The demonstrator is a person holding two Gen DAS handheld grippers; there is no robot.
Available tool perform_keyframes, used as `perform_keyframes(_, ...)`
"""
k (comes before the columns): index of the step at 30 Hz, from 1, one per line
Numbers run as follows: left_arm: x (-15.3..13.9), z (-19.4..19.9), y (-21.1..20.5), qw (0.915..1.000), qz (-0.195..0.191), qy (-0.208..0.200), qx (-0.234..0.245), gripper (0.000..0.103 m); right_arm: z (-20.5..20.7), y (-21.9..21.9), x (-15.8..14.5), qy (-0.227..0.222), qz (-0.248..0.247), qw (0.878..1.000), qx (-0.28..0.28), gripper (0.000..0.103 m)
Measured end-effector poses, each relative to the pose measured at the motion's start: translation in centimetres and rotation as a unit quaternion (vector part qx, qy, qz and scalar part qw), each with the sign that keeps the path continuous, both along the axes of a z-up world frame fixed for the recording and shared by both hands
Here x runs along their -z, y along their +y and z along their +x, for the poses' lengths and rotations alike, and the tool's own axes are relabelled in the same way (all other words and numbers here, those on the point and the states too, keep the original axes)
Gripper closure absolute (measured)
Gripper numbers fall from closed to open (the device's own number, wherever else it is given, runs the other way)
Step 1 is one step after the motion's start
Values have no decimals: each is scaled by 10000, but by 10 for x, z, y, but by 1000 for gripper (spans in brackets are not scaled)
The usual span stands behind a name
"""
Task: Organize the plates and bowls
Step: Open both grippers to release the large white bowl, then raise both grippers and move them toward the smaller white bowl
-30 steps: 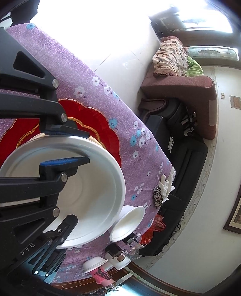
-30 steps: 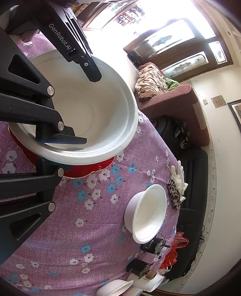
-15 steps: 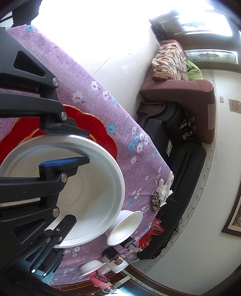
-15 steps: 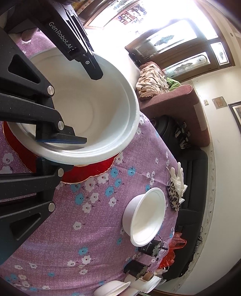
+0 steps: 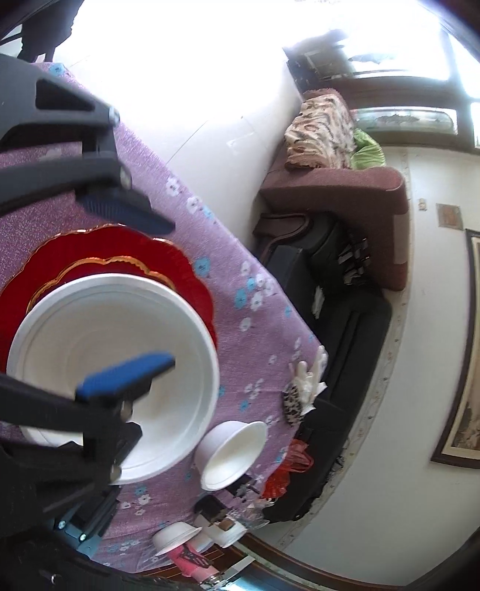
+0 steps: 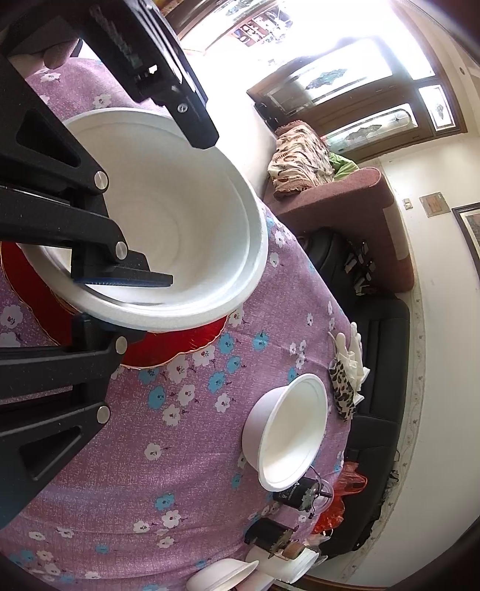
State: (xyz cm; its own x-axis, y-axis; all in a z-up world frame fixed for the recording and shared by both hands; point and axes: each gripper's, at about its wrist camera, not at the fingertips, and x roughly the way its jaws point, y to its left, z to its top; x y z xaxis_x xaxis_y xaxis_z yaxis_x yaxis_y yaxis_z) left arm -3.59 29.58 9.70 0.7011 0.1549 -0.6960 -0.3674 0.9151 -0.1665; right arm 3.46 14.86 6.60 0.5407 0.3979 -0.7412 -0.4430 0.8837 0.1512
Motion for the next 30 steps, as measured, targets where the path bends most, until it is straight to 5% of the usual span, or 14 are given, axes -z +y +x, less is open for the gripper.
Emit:
perform_keyframes(11,-22,-16,-13,9993,305,-201,-51,23,-9,-17,-21,-205,448,9986,204,68)
perform_keyframes(30,-89,-71,-98,9843,1389,-1068,226,11,-42,-114,-70,-620,908,9912,741,67)
